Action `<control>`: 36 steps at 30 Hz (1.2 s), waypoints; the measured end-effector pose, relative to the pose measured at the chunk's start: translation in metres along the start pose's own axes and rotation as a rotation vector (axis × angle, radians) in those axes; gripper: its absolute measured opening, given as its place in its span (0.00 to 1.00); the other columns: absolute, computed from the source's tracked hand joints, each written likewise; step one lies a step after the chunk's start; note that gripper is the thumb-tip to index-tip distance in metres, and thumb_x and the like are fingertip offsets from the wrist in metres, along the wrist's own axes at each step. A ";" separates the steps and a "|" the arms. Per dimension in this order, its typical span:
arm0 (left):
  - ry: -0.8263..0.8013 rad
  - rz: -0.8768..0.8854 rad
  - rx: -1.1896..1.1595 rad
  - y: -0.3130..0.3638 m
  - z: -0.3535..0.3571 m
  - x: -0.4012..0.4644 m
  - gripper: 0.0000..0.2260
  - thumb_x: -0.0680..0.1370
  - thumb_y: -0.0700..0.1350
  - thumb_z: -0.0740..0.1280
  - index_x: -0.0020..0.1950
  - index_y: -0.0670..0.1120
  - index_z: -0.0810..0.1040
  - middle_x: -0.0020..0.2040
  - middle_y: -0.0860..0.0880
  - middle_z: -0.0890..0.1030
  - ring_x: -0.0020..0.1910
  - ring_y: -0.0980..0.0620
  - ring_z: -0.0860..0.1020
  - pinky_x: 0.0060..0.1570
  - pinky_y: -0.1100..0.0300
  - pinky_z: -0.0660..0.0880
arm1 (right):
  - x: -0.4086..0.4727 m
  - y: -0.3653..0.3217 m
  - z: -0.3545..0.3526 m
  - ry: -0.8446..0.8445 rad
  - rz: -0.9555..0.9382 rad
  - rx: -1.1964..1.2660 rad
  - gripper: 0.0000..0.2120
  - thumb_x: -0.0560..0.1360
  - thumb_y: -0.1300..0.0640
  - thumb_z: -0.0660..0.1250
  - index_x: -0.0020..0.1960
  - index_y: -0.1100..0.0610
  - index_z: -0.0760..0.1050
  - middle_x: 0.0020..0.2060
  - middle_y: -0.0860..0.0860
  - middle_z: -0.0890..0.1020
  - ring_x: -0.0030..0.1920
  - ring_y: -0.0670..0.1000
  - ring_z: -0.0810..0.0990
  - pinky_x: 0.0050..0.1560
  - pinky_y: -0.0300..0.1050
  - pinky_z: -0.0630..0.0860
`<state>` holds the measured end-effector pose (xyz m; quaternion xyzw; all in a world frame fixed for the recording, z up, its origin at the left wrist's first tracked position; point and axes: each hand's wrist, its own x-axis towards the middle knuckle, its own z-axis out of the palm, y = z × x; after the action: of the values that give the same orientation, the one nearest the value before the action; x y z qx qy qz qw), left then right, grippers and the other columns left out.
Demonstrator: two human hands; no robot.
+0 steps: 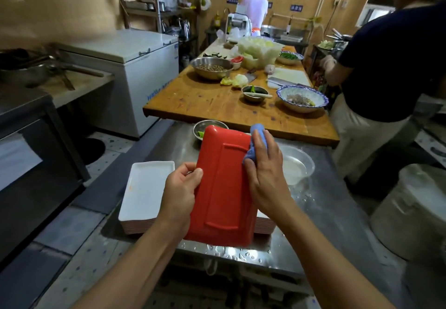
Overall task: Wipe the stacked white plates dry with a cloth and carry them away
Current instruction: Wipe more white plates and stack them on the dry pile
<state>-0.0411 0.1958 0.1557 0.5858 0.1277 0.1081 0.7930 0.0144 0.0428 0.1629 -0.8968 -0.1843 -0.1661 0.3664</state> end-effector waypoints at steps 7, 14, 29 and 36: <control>0.064 -0.001 -0.222 0.007 0.017 0.009 0.06 0.80 0.39 0.60 0.45 0.44 0.75 0.31 0.49 0.82 0.30 0.54 0.81 0.29 0.60 0.78 | -0.027 -0.021 0.009 0.066 0.176 0.115 0.32 0.80 0.58 0.58 0.77 0.52 0.43 0.71 0.57 0.57 0.71 0.55 0.59 0.72 0.48 0.56; -0.043 -0.081 -0.262 -0.006 0.021 0.015 0.08 0.81 0.39 0.57 0.45 0.45 0.72 0.34 0.49 0.82 0.32 0.56 0.81 0.30 0.62 0.77 | -0.024 -0.004 -0.016 -0.017 0.419 0.561 0.33 0.72 0.65 0.68 0.72 0.51 0.60 0.58 0.51 0.74 0.53 0.47 0.73 0.58 0.48 0.72; -0.704 0.157 0.779 0.060 0.022 0.050 0.19 0.68 0.38 0.76 0.55 0.50 0.77 0.47 0.48 0.82 0.45 0.54 0.82 0.43 0.61 0.80 | -0.010 0.025 -0.077 -0.388 0.073 0.279 0.33 0.68 0.68 0.69 0.62 0.38 0.66 0.54 0.39 0.75 0.54 0.40 0.76 0.52 0.34 0.76; -0.539 0.203 0.612 0.043 0.031 0.039 0.15 0.67 0.31 0.74 0.49 0.43 0.78 0.42 0.43 0.83 0.37 0.53 0.81 0.41 0.59 0.79 | 0.001 -0.002 -0.058 -0.240 -0.129 -0.016 0.39 0.73 0.64 0.67 0.76 0.53 0.49 0.67 0.54 0.67 0.65 0.51 0.66 0.66 0.44 0.63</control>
<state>0.0050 0.1931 0.2025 0.8112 -0.1167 -0.0143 0.5729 0.0051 0.0029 0.2038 -0.8994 -0.2827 -0.0822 0.3230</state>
